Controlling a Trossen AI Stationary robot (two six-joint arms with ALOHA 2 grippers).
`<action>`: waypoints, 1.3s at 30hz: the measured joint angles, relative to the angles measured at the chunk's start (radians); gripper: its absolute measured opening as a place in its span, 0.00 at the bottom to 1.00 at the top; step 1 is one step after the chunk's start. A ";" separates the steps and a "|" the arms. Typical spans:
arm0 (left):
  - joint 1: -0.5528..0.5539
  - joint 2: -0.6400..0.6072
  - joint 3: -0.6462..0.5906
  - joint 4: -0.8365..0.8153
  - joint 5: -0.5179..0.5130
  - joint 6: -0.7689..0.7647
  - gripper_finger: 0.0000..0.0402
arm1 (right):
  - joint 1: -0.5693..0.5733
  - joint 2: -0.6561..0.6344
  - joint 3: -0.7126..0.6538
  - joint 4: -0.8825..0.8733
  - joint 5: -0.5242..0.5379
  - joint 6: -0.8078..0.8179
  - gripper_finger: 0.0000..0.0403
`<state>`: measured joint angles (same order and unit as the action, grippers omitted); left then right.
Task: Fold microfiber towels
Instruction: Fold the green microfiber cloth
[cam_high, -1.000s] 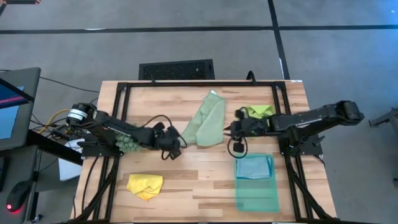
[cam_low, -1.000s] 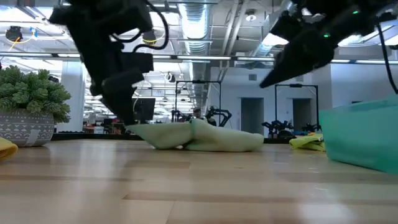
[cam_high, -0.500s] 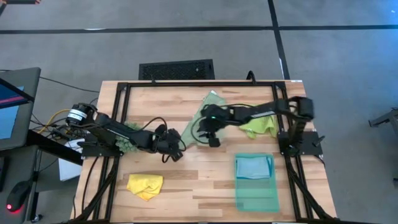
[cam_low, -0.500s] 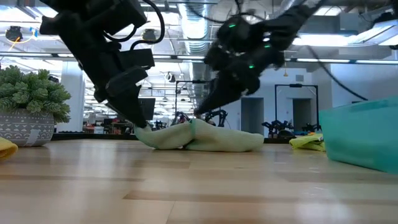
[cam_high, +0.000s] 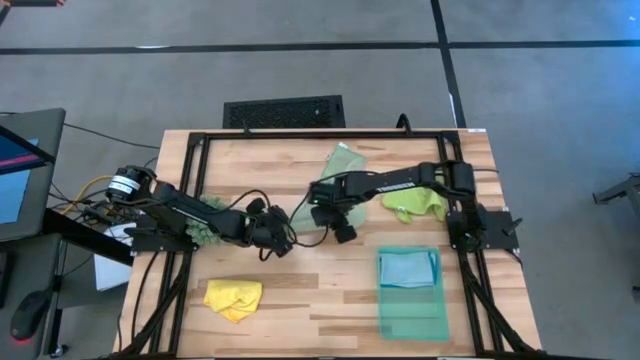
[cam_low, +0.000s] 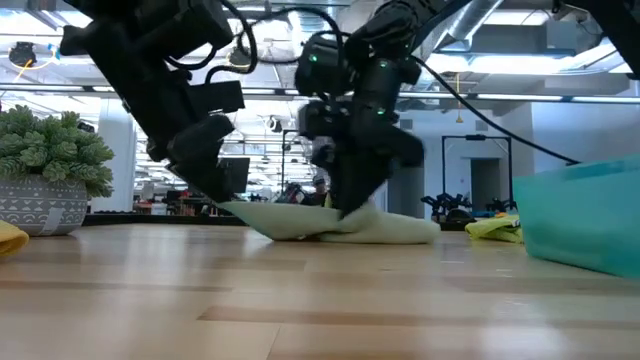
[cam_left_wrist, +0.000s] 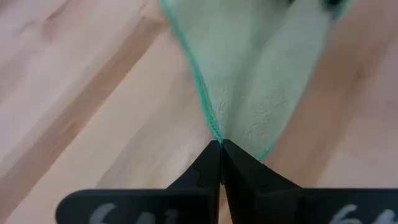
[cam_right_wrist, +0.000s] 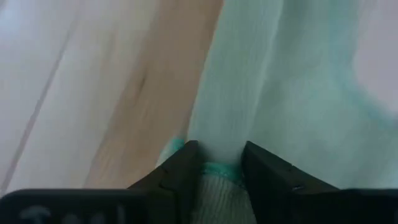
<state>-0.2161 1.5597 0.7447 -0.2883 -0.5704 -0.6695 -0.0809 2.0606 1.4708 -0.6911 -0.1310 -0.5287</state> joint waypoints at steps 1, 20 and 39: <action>0.000 0.000 0.000 -0.026 -0.015 -0.014 0.00 | -0.002 -0.004 0.000 -0.048 0.001 0.008 0.34; -0.006 0.001 -0.001 -0.555 -0.247 -0.466 0.00 | 0.096 -0.141 -0.177 -0.471 -0.282 0.141 0.25; -0.020 0.001 -0.001 -0.533 -0.246 -0.461 0.00 | -0.330 -0.491 -0.477 0.486 -0.085 0.326 0.25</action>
<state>-0.2359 1.5608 0.7441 -0.8212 -0.8165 -1.1305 -0.4105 1.5693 0.9941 -0.2051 -0.2160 -0.2031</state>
